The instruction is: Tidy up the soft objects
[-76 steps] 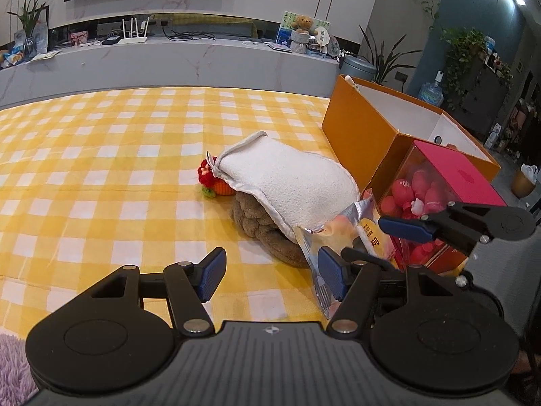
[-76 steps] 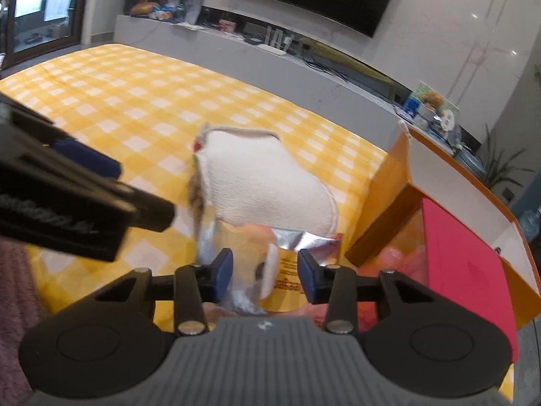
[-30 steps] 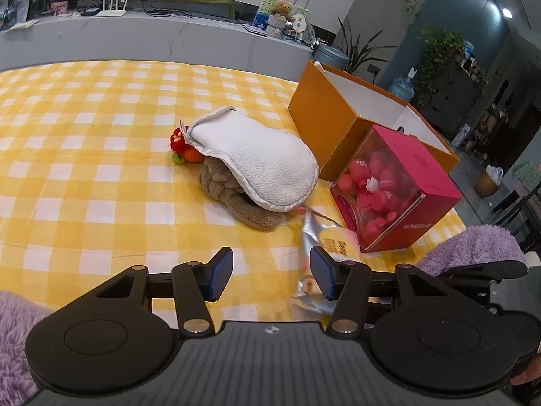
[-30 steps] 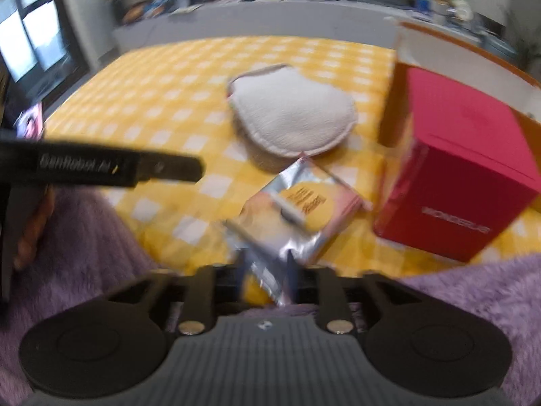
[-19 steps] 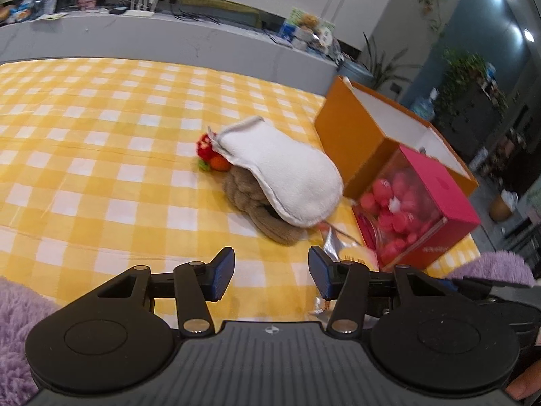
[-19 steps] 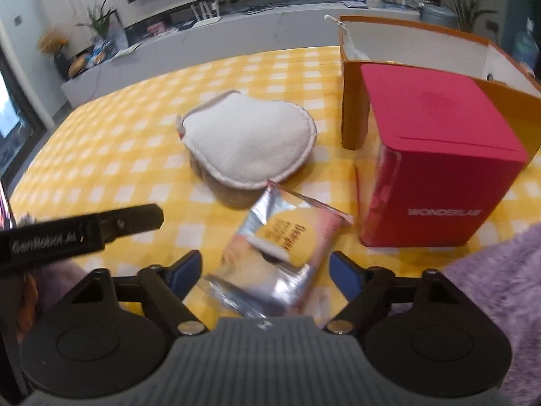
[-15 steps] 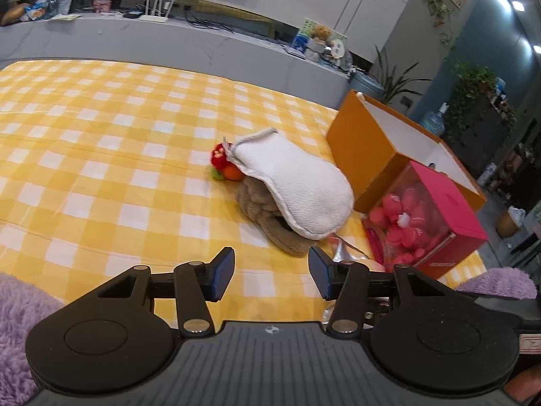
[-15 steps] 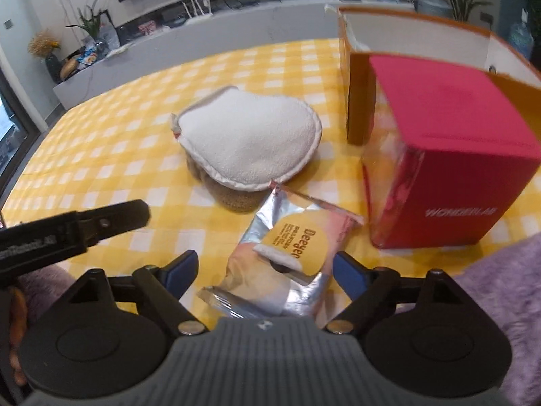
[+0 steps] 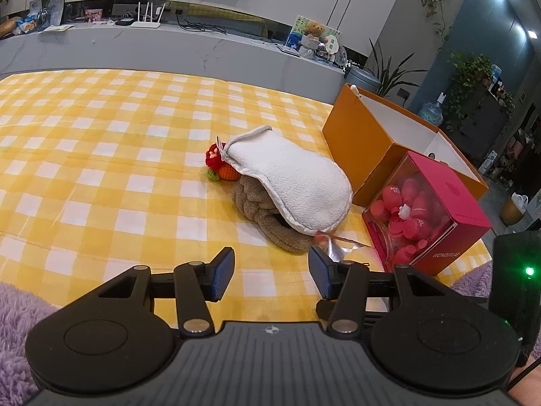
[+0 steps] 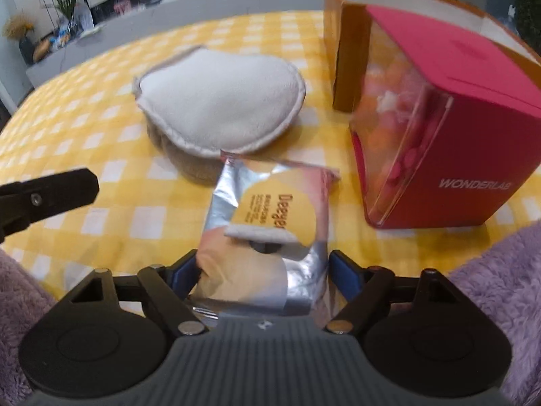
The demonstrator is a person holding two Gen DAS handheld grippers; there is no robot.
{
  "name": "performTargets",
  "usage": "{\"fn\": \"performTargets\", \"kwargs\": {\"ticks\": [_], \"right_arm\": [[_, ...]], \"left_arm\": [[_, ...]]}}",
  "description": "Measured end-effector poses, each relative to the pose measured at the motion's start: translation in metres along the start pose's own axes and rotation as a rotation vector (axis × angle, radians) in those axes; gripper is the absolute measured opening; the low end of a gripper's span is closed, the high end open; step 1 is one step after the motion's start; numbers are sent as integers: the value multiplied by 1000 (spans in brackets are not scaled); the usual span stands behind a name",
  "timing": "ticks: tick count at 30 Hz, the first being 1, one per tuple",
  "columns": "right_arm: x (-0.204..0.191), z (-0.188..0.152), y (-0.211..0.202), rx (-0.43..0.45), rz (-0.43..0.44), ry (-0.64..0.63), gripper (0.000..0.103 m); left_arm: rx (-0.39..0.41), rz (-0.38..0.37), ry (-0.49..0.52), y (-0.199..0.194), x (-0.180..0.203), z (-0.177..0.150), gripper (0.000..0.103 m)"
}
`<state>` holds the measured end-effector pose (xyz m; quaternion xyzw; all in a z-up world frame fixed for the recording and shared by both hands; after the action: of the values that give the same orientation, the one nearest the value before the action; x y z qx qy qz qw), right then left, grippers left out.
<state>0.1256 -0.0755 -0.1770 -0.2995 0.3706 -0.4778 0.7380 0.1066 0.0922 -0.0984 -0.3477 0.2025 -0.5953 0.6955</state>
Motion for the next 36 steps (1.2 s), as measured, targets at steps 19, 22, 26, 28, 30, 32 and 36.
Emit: {"fn": "performTargets", "kwargs": {"ticks": [19,22,26,28,30,32,36], "right_arm": [[-37,34,-50,149,21,-404,46],[-29,54,-42,139,20,-447,46],[-19,74,-23,118,8,-471,46],[-17,79,-18,119,4,-482,46],[-17,84,-12,128,-11,-494,46],[-14,89,-6,133,-19,-495,46],[-13,89,6,119,-1,-487,46]], "left_arm": [[-19,-88,-36,2,3,9,59],[-40,-110,-80,10,0,18,59],[-54,-124,-126,22,-4,35,62],[-53,-132,-131,30,-2,42,62],[-76,-142,-125,41,2,47,58],[-84,-132,-110,51,7,48,53],[-88,-157,-108,62,15,44,49]]}}
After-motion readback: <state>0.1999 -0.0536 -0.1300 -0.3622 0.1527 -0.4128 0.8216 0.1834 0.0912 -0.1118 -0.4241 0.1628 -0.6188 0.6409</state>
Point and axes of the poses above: each gripper's, at about its wrist camera, not at the fingertips, and y roughly the way its jaws point, x to its right, z to its top, the point moved 5 cm from there along y, roughly the way its jaws point, and after that the axes turned 14 degrees about z, right-handed, at the moved point
